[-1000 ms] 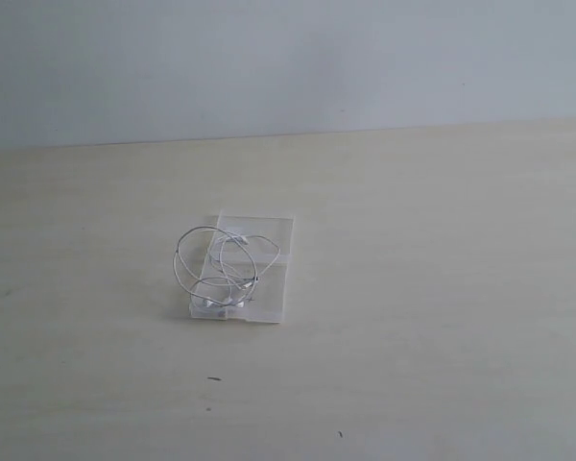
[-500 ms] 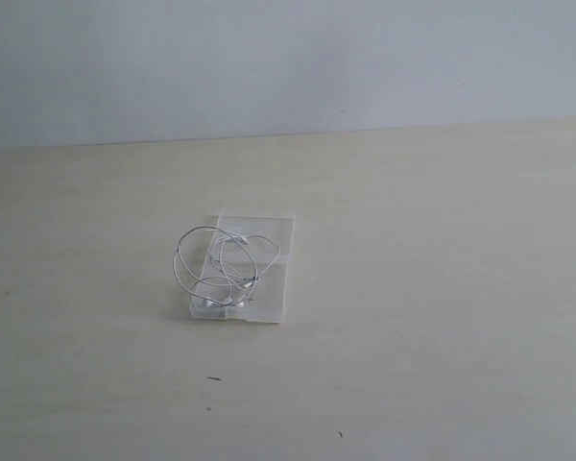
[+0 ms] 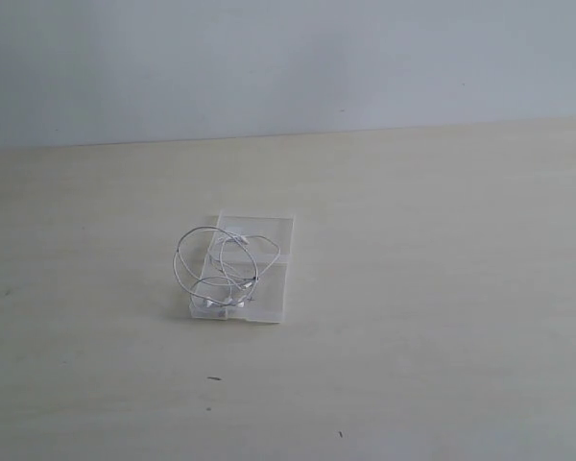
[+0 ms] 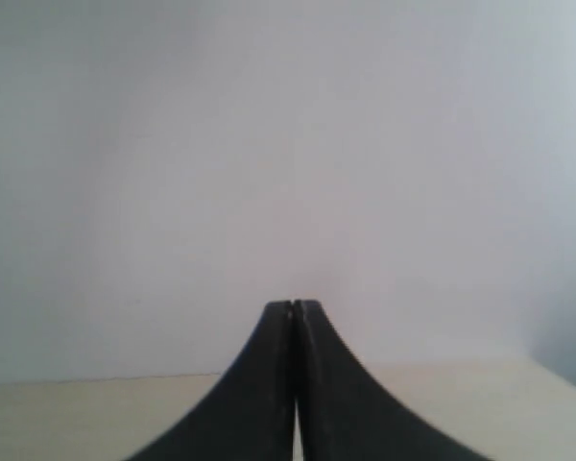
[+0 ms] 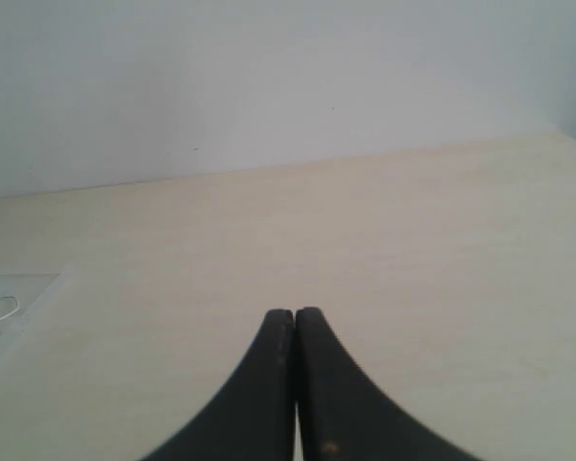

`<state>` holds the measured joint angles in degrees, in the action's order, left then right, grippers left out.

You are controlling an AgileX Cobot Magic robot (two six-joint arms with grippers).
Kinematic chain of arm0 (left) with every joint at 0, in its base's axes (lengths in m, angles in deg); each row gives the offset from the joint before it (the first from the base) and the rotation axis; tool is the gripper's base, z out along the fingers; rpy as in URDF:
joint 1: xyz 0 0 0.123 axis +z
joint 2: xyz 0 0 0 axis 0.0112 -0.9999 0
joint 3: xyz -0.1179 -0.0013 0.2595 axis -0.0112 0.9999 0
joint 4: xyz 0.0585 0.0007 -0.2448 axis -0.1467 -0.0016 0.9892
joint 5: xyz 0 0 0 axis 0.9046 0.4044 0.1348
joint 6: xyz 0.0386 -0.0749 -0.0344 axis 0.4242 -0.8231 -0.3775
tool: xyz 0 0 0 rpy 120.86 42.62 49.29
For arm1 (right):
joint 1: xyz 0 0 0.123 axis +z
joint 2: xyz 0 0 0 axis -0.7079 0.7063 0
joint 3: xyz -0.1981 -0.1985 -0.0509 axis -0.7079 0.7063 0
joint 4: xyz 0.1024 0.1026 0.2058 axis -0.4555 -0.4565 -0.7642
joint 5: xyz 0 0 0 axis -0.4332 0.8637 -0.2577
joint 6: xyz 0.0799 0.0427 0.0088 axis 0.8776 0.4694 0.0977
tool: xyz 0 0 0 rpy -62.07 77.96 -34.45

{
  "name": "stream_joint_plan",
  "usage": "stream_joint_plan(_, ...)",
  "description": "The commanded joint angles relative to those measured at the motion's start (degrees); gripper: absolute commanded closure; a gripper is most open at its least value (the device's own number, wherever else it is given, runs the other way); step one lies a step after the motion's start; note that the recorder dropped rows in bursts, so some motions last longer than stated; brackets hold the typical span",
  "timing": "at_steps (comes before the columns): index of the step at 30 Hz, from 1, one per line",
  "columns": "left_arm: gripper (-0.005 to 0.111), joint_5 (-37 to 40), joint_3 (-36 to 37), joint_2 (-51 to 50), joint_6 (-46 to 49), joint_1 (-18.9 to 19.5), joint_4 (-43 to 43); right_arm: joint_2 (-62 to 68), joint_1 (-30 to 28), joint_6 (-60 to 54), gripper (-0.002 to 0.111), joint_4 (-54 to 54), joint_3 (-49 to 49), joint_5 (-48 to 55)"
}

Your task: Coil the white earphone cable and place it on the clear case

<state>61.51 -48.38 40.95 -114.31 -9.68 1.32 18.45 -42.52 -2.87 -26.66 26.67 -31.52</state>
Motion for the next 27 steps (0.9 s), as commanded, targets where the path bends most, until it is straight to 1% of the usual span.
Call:
stream_joint_plan(1,0.107,-5.75,6.5,7.72,-18.45,6.55,1.09,-0.38,-0.34,0.05,0.108,0.45,0.1,-0.11)
stream_joint_plan(4,0.107,-11.08,10.5,10.77,-26.84,8.28,1.09,-0.38,-0.34,0.05,0.108,0.45,0.1,-0.11)
stream_joint_plan(6,0.107,-13.68,11.7,11.6,-28.76,8.49,1.19,-0.38,-0.34,0.05,0.108,0.45,0.1,-0.11)
stream_joint_plan(9,0.107,-17.32,11.94,12.14,-28.76,8.49,1.68,-0.38,-0.34,0.05,0.108,0.45,0.1,-0.11)
stream_joint_plan(15,0.107,-28.06,11.94,12.24,-28.77,8.49,4.72,-0.38,-0.34,0.05,0.108,0.45,0.1,-0.11)
stream_joint_plan(17,0.107,-28.11,11.94,12.24,-24.69,8.49,4.72,-0.38,-0.34,0.05,0.108,0.45,0.1,-0.11)
stream_joint_plan(18,0.107,-26.71,11.94,12.24,-19.67,8.49,4.62,-0.38,-0.34,0.05,0.108,0.45,0.1,-0.11)
stream_joint_plan(23,0.107,-16.74,12.59,13.67,19.15,8.49,5.32,-0.38,-0.34,0.05,0.108,0.45,0.1,-0.11)
stream_joint_plan(24,0.107,-15.42,12.89,14.21,25.07,8.49,6.48,-0.38,-0.34,0.05,0.108,0.45,0.1,-0.11)
stream_joint_plan(25,0.107,-11.67,13.54,15.53,40.17,8.49,13.25,-0.38,-0.34,0.05,0.108,0.45,0.1,-0.11)
stream_joint_plan(26,0.107,-9.48,13.83,16.15,46.31,8.49,17.72,-0.38,-0.34,0.05,0.108,0.45,0.1,-0.11)
stream_joint_plan(27,0.107,-4.61,14.51,16.83,61.04,8.49,30.36,-0.38,-0.34,0.05,0.108,0.45,0.1,-0.11)
